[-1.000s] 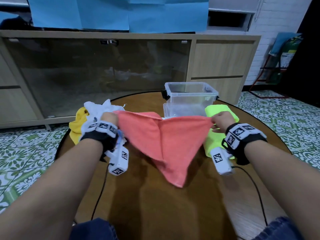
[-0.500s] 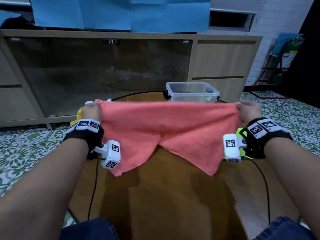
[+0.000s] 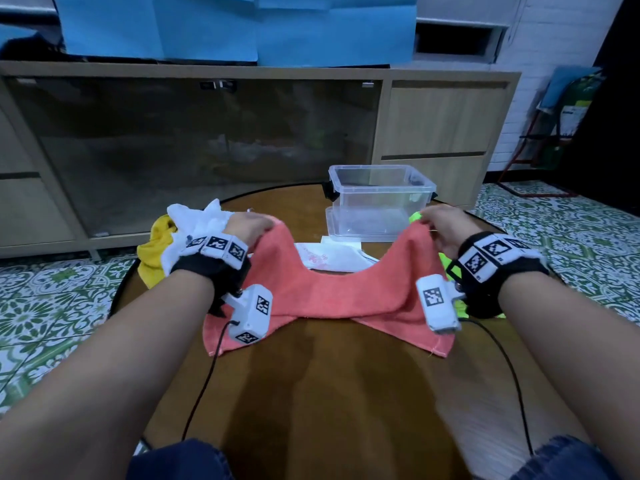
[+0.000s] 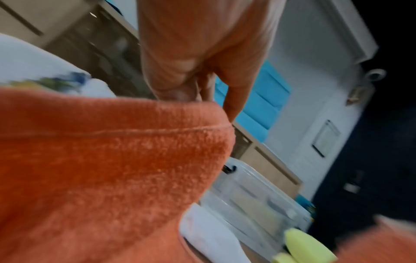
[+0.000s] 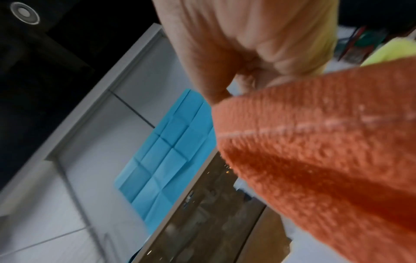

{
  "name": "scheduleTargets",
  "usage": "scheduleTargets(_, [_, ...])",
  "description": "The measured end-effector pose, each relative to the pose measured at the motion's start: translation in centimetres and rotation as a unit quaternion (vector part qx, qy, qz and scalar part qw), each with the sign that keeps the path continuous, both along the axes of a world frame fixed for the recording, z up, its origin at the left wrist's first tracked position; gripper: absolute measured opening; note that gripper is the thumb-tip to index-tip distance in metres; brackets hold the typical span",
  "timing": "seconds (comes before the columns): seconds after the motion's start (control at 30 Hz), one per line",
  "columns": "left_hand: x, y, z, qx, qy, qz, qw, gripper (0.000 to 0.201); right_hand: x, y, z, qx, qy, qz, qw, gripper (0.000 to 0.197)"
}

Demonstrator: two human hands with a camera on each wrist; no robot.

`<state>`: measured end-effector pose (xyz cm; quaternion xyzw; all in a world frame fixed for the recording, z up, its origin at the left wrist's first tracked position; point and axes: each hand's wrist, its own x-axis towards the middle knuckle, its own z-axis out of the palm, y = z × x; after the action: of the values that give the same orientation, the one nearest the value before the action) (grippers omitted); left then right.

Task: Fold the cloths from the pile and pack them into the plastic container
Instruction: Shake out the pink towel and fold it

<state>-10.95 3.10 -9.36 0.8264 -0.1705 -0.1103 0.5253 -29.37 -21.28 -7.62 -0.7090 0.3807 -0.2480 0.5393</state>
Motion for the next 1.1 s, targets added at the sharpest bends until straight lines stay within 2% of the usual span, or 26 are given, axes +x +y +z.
scheduleTargets(0.1, [-2.7,-2.5,0.6,0.008,-0.002,-0.103,0.995,0.021,1.4,4.2,0.8,0.06,-0.029,0.127,0.99,0.015])
scheduleTargets(0.17, [-4.1,-3.6,0.8,0.013,0.001,-0.132,0.991,0.011,2.1,6.2,0.8,0.065,-0.015,0.189,0.98,0.018])
scheduleTargets(0.23, [-4.8,-4.3,0.5,0.006,0.009,-0.148,0.989,0.003,2.8,7.4,0.3,0.054,0.002,0.216,0.975,0.023])
scheduleTargets(0.4, [-6.1,-5.2,-0.4,-0.004,0.05,-0.163,0.985,0.02,3.4,8.2,-0.8,0.065,0.009,0.18,0.981,0.024])
scheduleTargets(0.53, [-6.1,-5.0,-0.5,-0.005,0.059,-0.163,0.985,0.018,3.2,8.3,-0.6,0.095,0.02,0.199,0.975,0.022])
scheduleTargets(0.6, [-5.9,-4.9,-0.4,-0.005,0.059,-0.158,0.986,0.015,3.1,8.0,-0.7,0.091,0.023,0.207,0.974,0.025])
scheduleTargets(0.73, [-5.7,-4.8,-0.6,-0.005,0.061,-0.153,0.986,0.012,3.1,8.0,-1.2,0.061,0.03,0.22,0.973,0.02])
scheduleTargets(0.93, [-6.0,-4.7,-0.4,-0.016,0.062,-0.159,0.985,0.014,3.1,8.2,-1.9,0.018,0.009,0.21,0.978,0.02])
scheduleTargets(1.1, [-5.9,-4.6,-0.3,-0.011,0.056,-0.144,0.988,0.012,3.2,7.8,-2.0,0.039,-0.036,0.165,0.985,0.019])
